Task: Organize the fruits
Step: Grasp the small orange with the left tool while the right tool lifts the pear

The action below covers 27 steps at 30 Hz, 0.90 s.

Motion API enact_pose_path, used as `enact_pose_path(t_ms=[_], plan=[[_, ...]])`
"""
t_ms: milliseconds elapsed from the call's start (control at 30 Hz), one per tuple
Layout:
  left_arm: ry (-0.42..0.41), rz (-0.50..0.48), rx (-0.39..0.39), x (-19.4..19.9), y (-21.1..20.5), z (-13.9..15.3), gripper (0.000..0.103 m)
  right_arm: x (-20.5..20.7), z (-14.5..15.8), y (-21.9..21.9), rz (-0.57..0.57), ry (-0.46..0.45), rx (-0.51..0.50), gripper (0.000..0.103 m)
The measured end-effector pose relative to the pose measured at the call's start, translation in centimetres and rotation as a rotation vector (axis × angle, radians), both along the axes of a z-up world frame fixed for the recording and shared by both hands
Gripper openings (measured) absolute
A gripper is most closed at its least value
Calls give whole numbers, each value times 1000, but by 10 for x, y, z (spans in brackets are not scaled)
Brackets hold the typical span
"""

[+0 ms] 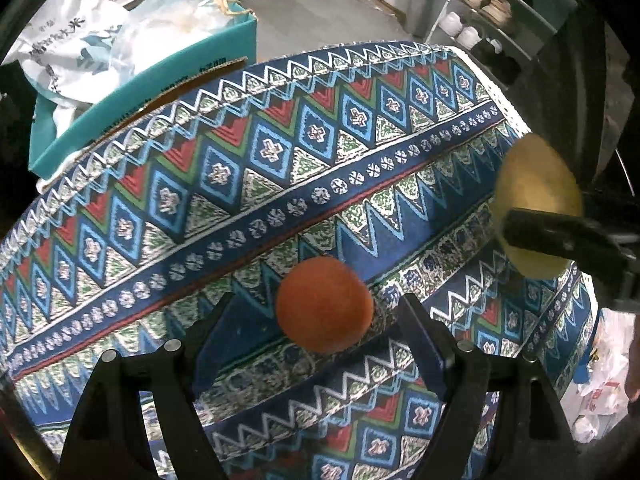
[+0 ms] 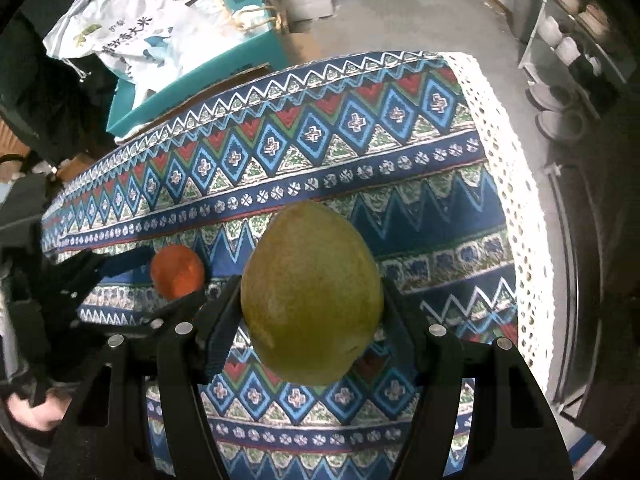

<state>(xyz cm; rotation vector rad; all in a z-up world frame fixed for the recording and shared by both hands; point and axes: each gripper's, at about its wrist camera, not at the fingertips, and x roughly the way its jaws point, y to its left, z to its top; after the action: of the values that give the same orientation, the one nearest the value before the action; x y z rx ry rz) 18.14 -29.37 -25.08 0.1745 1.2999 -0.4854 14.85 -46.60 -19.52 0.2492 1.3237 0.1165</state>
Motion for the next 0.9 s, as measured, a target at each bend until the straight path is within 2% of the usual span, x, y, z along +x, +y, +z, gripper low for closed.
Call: enact_pose_path(t_ms=[100, 200, 233, 300, 400, 533, 900], plan=[[-13, 0, -15, -1, -3, -3, 81, -4, 2, 1, 1, -3, 9, 67], [-11, -1, -12, -2, -7, -7, 66, -5, 3, 4, 12, -6, 0, 67], [-5, 1, -4, -2, -10, -9, 57, -5, 4, 5, 14, -6, -3, 67], [-4, 15, 13, 0, -13, -10, 50, -5, 5, 8, 21, -10, -8, 67], [7, 33, -17, 1, -13, -10, 49, -6, 9, 14, 36, -20, -18, 67], [-6, 51, -17, -3, -5, -2, 49, -7, 18, 22, 58, -49, -46, 67], [-36, 80, -57, -21, 40, 45, 49, -20, 63, 54, 126, -150, -36, 67]])
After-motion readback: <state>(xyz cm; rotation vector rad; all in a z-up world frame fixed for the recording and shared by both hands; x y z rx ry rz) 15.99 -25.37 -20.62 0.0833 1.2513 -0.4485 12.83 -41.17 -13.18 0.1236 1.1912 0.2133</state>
